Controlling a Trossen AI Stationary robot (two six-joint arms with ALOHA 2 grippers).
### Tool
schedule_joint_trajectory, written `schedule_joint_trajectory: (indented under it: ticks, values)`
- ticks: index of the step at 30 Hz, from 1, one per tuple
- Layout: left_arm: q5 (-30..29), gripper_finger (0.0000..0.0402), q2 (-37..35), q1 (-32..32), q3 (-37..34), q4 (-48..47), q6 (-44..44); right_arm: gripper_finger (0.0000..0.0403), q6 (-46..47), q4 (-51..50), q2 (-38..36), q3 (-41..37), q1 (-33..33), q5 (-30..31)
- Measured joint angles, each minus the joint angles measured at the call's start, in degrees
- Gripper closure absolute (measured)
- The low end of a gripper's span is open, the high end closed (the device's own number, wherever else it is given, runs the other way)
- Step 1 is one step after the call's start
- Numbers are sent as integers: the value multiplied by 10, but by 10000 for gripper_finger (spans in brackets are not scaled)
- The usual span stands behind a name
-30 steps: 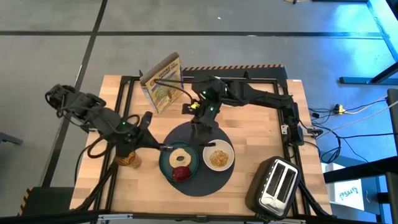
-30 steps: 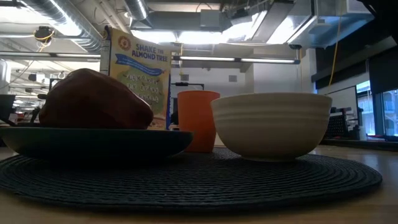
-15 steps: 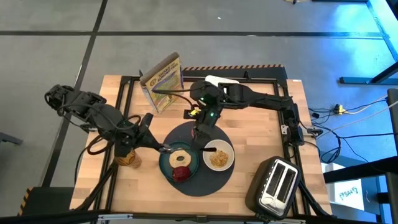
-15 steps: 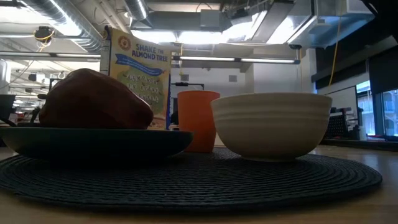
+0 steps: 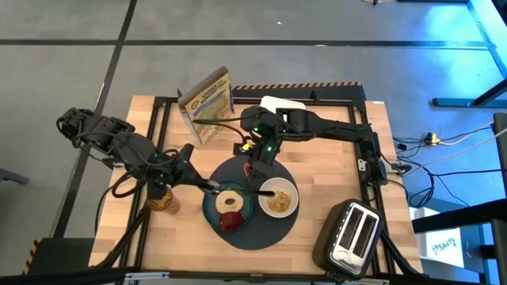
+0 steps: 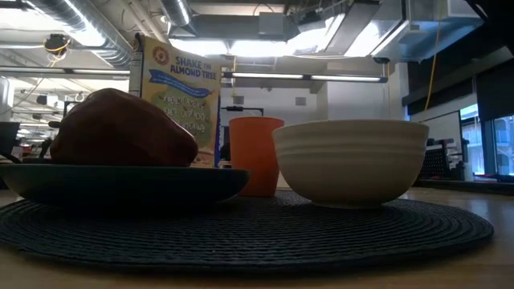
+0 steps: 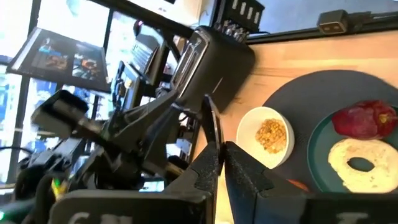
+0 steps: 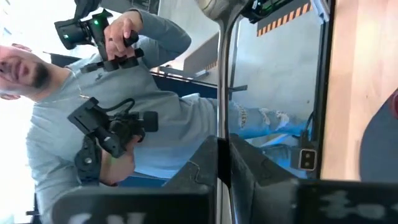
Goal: Arrange a breakfast setting
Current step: Put the black spoon on the black mat
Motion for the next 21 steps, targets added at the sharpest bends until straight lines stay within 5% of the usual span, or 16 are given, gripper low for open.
schedule_joint_trajectory:
  ticks: [9, 21]
  values:
    - [-15, 361, -2, 13, 0, 0, -111, 398, -33, -5, 0, 0, 1, 44]
    - [-253, 280, -56, -3, 0, -57, -606, 400, -26, 18, -30, 1, -13, 322]
